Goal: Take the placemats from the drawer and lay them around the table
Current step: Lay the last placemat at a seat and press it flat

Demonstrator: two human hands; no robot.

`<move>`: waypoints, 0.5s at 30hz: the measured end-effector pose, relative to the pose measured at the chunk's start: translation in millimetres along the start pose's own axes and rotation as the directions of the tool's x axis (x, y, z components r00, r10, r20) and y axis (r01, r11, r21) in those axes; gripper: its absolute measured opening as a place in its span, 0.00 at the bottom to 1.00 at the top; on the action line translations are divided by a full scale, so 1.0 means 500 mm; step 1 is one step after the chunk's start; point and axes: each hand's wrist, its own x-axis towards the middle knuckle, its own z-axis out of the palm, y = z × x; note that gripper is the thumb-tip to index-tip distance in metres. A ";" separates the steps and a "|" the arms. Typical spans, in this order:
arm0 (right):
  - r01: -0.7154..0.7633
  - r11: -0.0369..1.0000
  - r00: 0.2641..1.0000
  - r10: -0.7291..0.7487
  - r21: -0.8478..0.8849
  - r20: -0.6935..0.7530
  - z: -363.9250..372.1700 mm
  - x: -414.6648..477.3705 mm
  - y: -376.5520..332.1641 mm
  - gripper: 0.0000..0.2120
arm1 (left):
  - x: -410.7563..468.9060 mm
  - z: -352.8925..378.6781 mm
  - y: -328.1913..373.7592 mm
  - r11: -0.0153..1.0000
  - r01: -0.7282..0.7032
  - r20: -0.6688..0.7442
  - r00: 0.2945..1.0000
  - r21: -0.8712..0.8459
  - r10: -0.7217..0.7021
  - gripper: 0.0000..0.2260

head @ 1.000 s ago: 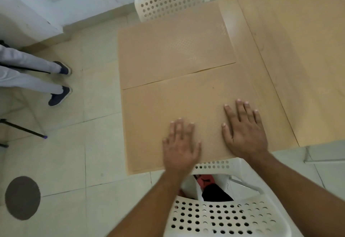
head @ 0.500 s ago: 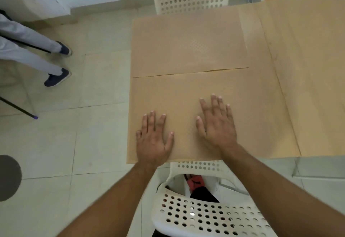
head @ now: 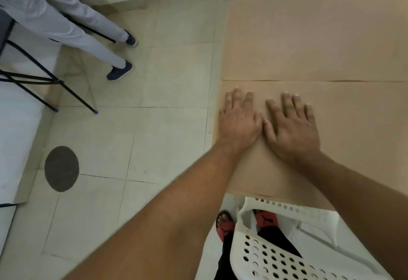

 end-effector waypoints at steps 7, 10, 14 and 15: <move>0.003 1.000 1.000 -0.003 -0.014 0.030 0.003 0.003 0.006 0.31 | -0.171 0.060 0.005 1.000 -0.008 -0.045 0.999 -0.018 0.007 0.25; -0.004 1.000 0.999 0.005 -0.010 0.036 0.003 0.003 0.006 0.31 | -0.242 0.076 0.004 1.000 0.000 -0.031 1.000 -0.008 0.000 0.26; 0.003 1.000 0.999 -0.001 -0.029 0.039 0.003 0.006 0.007 0.30 | -0.146 0.046 0.035 0.997 0.008 0.036 0.999 -0.076 -0.005 0.25; 0.003 1.000 0.999 -0.002 -0.031 0.045 0.003 0.006 0.009 0.30 | -0.117 0.038 0.044 0.996 0.001 0.063 0.998 -0.091 0.005 0.24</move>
